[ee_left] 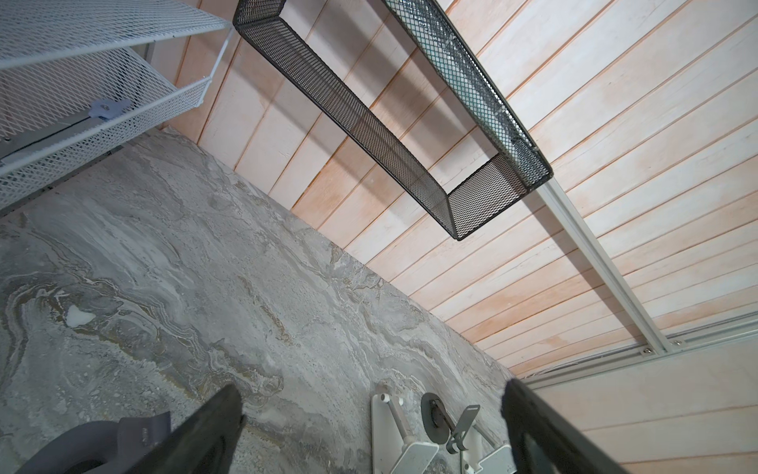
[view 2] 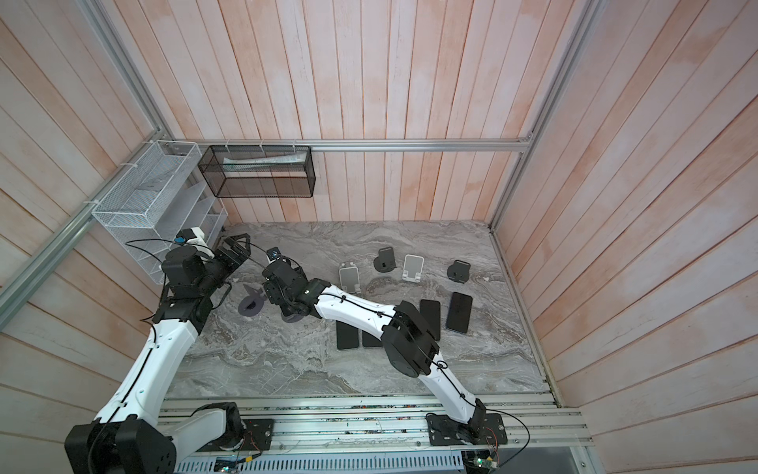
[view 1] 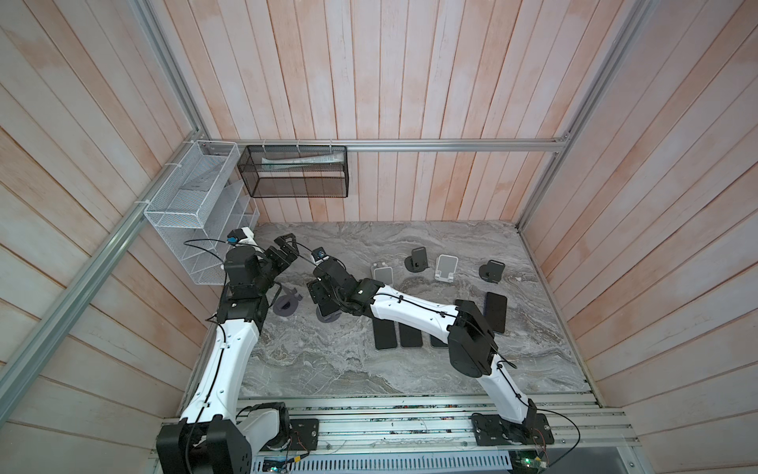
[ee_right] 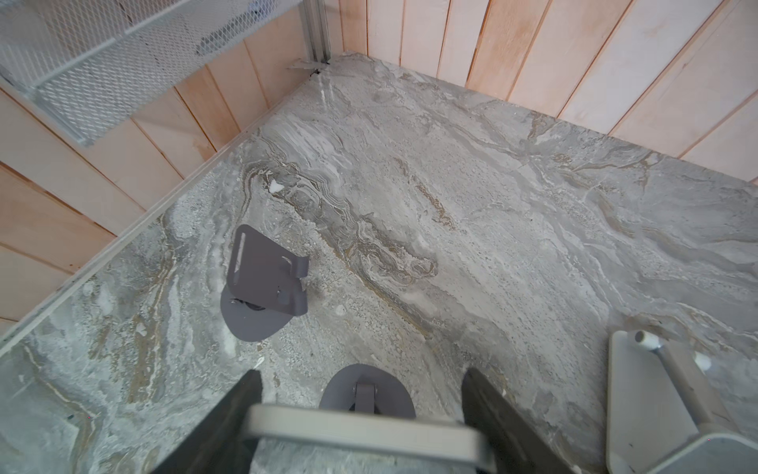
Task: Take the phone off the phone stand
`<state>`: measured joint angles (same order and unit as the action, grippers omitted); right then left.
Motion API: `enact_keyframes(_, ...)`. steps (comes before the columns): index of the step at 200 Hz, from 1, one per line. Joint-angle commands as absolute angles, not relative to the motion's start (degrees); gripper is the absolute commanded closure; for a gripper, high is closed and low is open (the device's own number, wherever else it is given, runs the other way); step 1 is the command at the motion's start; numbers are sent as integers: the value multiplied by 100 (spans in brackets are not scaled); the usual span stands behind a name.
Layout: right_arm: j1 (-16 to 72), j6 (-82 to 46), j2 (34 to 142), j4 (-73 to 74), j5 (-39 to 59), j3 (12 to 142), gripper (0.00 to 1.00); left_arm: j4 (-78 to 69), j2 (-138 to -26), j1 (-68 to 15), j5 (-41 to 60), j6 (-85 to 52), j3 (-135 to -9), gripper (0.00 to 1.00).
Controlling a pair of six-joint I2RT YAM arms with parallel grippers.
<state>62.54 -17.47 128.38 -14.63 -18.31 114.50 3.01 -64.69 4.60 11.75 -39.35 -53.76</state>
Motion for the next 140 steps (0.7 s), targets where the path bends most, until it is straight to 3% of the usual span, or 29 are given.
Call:
enact_keyframes(1, 6297, -1701, 12363, -1047, -2060, 11343, 32, 176, -6344, 501, 1283, -3981, -5273, 0)
enact_keyframes(140, 6418, -1716, 11460, -799, -2463, 10307, 33, 141, -6346, 589, 1352, -3925, -5282, 0)
